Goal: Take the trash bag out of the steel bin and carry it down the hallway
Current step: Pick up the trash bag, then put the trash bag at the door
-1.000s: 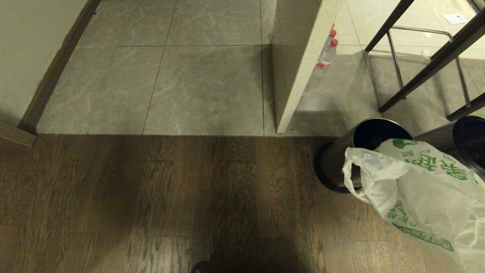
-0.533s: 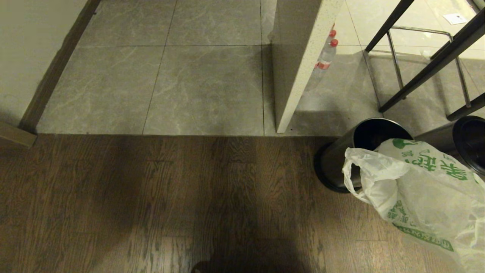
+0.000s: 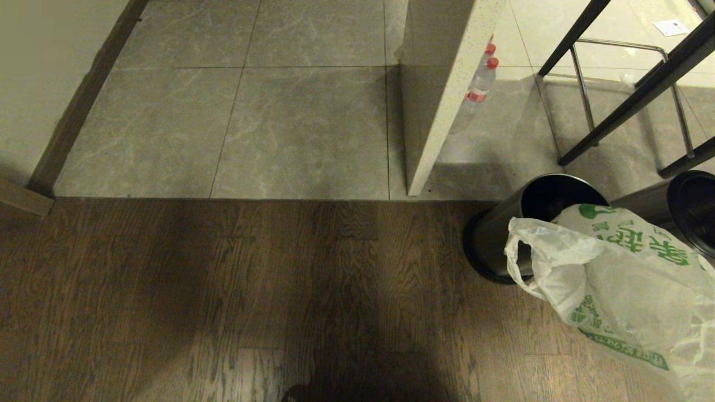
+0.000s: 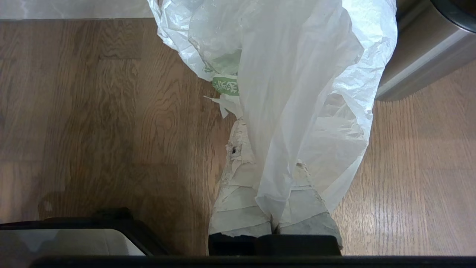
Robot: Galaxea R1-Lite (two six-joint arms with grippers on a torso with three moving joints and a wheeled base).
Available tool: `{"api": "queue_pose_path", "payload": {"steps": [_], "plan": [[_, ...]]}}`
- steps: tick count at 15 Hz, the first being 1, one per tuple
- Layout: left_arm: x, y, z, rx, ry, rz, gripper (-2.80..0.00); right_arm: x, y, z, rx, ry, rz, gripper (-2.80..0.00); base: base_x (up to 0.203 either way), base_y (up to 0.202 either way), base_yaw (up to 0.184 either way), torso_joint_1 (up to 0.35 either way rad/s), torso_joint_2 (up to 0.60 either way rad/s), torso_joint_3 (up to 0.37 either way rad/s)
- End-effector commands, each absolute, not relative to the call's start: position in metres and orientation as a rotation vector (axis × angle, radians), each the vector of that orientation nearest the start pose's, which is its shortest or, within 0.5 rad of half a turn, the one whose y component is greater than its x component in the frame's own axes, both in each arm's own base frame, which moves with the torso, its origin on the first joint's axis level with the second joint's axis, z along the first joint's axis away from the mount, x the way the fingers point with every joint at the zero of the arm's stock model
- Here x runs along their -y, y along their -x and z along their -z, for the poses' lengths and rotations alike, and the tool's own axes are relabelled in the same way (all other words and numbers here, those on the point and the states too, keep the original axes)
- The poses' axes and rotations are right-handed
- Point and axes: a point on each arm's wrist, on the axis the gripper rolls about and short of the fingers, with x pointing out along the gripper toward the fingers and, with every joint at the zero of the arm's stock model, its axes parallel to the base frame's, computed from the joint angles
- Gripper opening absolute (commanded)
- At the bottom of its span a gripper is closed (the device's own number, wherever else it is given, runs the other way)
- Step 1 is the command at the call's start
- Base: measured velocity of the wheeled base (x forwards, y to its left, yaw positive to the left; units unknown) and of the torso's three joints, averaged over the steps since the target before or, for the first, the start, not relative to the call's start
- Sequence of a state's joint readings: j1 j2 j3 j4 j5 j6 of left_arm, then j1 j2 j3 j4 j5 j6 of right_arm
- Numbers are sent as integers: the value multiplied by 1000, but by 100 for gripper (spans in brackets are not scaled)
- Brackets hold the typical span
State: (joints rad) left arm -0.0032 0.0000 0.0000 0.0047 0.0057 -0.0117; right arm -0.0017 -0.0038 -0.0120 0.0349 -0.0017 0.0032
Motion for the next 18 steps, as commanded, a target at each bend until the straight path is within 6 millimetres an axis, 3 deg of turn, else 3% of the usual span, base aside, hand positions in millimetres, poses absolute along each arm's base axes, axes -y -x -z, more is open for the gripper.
{"api": "queue_pose_path", "payload": {"steps": [1, 18], "plan": [[0, 23, -75, -5, 12, -3, -280, 0, 24, -75, -20, -3, 3, -280, 0, 0, 0, 0, 0, 0], [0, 23, -75, -5, 15, -5, -280, 0, 24, -75, -20, -3, 3, -280, 0, 0, 0, 2, 1, 178]]}}
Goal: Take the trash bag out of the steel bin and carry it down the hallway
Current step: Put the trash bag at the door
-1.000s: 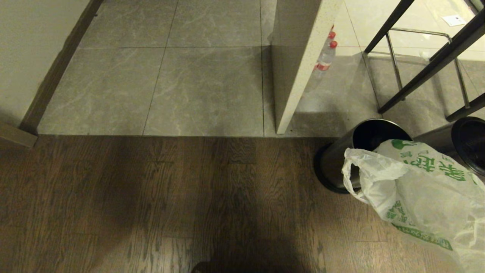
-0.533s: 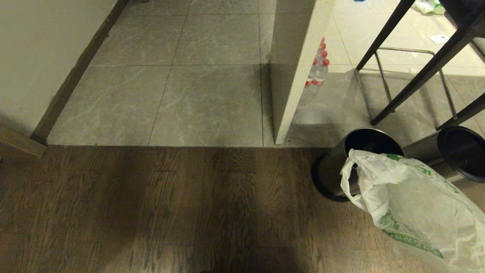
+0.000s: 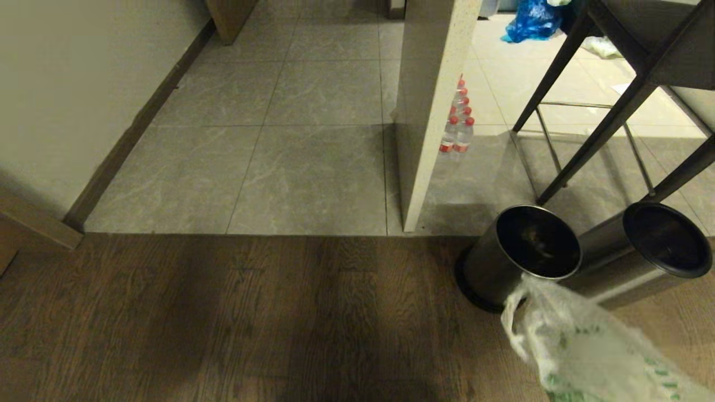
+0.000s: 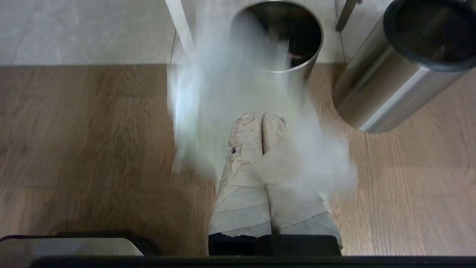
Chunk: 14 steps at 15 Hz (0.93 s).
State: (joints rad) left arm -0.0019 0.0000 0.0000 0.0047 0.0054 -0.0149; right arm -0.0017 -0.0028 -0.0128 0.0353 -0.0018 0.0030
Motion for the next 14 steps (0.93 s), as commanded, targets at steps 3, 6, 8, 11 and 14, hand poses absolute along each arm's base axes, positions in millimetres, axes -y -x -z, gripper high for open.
{"api": "queue_pose_path", "payload": {"steps": [3, 6, 8, 11, 14], "plan": [[0, 23, -75, -5, 15, -5, -280, 0, 24, -75, -20, -3, 3, -280, 0, 0, 0, 1, -1, 202], [0, 23, -75, -5, 17, -6, -280, 0, 24, -75, -20, -3, 3, -280, 0, 0, 0, 2, 3, 198], [0, 23, -75, -5, 17, -6, -280, 0, 24, -75, -20, -3, 3, -280, 0, 0, 0, 1, 7, 205], [0, 23, -75, -5, 17, -6, -280, 0, 24, -75, -20, -3, 3, -280, 0, 0, 0, 2, 4, 205], [0, 23, -75, -5, 17, -6, -280, 0, 24, -75, -20, -3, 3, -280, 0, 0, 0, 1, -1, 200]]}}
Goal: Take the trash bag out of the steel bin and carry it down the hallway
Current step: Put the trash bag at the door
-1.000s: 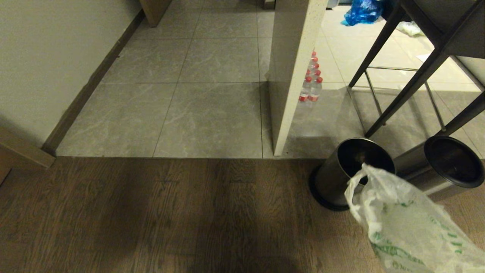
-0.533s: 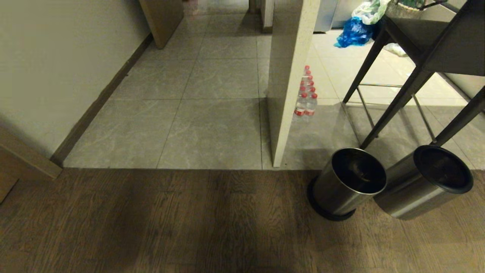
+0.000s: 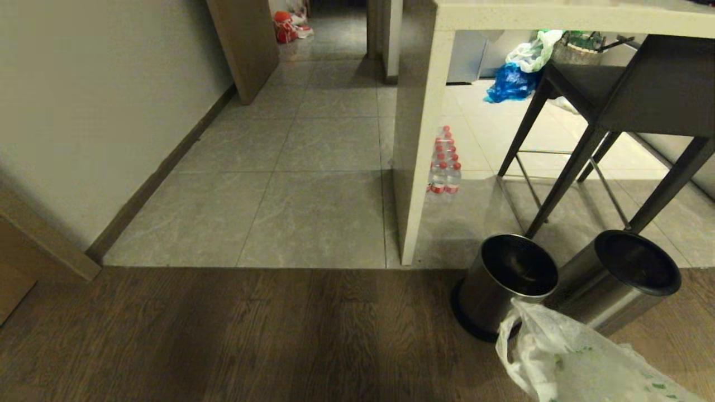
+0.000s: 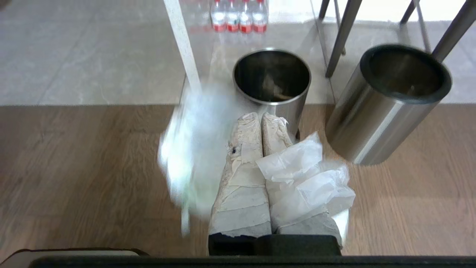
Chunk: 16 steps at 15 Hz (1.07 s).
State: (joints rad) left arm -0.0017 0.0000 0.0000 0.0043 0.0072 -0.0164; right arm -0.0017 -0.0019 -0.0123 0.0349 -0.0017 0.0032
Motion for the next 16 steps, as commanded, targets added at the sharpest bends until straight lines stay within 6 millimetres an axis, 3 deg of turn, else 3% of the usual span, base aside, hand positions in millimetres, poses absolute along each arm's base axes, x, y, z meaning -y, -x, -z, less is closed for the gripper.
{"api": "queue_pose_path", "payload": {"steps": [1, 6, 16], "plan": [[0, 23, -75, -5, 17, -6, -280, 0, 24, -75, -20, -3, 3, -280, 0, 0, 0, 3, -2, 202], [0, 23, -75, -5, 17, -6, -280, 0, 24, -75, -20, -3, 3, -280, 0, 0, 0, 1, 3, 167], [0, 23, -75, -3, 5, -3, -280, 0, 24, -75, -20, -3, 3, -280, 0, 0, 0, 0, 1, 8]]}}
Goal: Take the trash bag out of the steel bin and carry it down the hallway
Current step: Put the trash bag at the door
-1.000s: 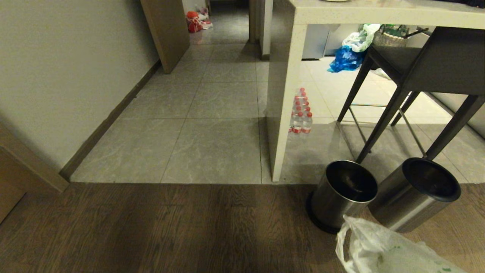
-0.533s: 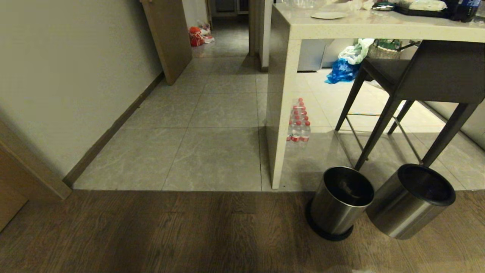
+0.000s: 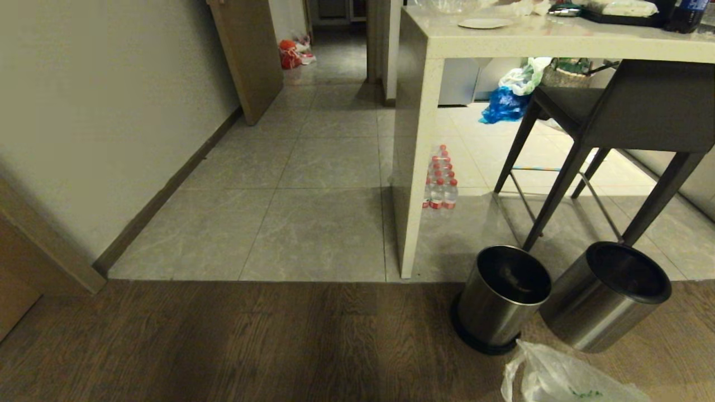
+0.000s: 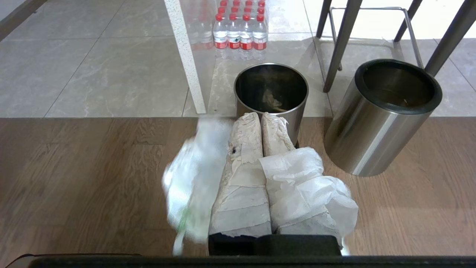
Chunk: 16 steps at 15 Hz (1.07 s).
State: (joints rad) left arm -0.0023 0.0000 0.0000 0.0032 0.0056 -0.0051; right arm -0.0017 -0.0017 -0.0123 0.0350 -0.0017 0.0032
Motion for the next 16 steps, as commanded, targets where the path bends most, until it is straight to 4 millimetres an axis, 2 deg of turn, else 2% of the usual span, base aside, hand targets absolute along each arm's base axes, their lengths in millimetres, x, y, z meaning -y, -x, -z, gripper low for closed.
{"api": "queue_pose_path", "payload": {"steps": [1, 5, 16], "plan": [[0, 23, -75, -3, 5, -3, -280, 0, 24, -75, -20, -3, 3, -280, 0, 0, 0, 0, 0, 0], [0, 23, -75, -3, 5, -3, -280, 0, 24, -75, -20, -3, 3, -280, 0, 46, -2, 1, 2, 3], [0, 23, -75, -6, 12, -5, -280, 0, 24, -75, -20, -3, 3, -280, 0, 192, 1, 4, 2, 3]]}}
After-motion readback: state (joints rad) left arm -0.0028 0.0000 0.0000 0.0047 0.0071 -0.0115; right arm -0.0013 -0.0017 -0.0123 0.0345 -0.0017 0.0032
